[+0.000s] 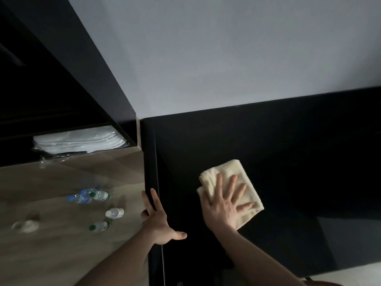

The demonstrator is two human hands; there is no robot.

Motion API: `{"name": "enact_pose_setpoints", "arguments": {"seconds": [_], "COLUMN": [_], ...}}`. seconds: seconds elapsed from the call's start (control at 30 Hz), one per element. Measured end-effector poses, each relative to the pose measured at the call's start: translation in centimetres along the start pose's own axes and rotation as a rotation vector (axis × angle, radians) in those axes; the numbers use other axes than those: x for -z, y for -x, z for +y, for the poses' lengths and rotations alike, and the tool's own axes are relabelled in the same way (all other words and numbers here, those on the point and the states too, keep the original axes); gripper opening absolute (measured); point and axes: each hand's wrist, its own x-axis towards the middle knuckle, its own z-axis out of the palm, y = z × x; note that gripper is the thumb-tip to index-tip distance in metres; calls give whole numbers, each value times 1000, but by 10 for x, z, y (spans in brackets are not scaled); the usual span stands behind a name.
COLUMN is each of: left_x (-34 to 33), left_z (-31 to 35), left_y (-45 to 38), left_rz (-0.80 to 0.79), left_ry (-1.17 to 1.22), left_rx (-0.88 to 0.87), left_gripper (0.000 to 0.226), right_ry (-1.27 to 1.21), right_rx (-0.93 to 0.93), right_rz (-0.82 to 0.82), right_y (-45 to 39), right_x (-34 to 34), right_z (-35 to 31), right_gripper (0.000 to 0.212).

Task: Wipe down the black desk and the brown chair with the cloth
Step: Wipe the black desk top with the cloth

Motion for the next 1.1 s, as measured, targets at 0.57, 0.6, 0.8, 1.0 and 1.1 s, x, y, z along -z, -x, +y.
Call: {"name": "enact_pose_setpoints", "arguments": {"seconds": [0.57,0.6,0.8,1.0,1.1], "left_x": [9,8,2,7,18], "left_z": [5,5,-2,-37,-63], "left_y": [13,12,6,5,12], "left_rz": [-7,-6,45,30,110], "left_ry": [39,38,42,110,224], "left_rx": [18,12,-5,-167,-215], "left_gripper": [175,175,176,151,119], "right_ry": [167,151,-1,20,73], "right_rx": [239,163,-146,-8,135], "right_rz": [37,47,50,-15,-91], "right_y": [3,1,7,41,64], "right_x": [36,44,45,-4,-25], "right_z": [88,105,128,58,21], "right_gripper": [82,81,80,79,81]}}
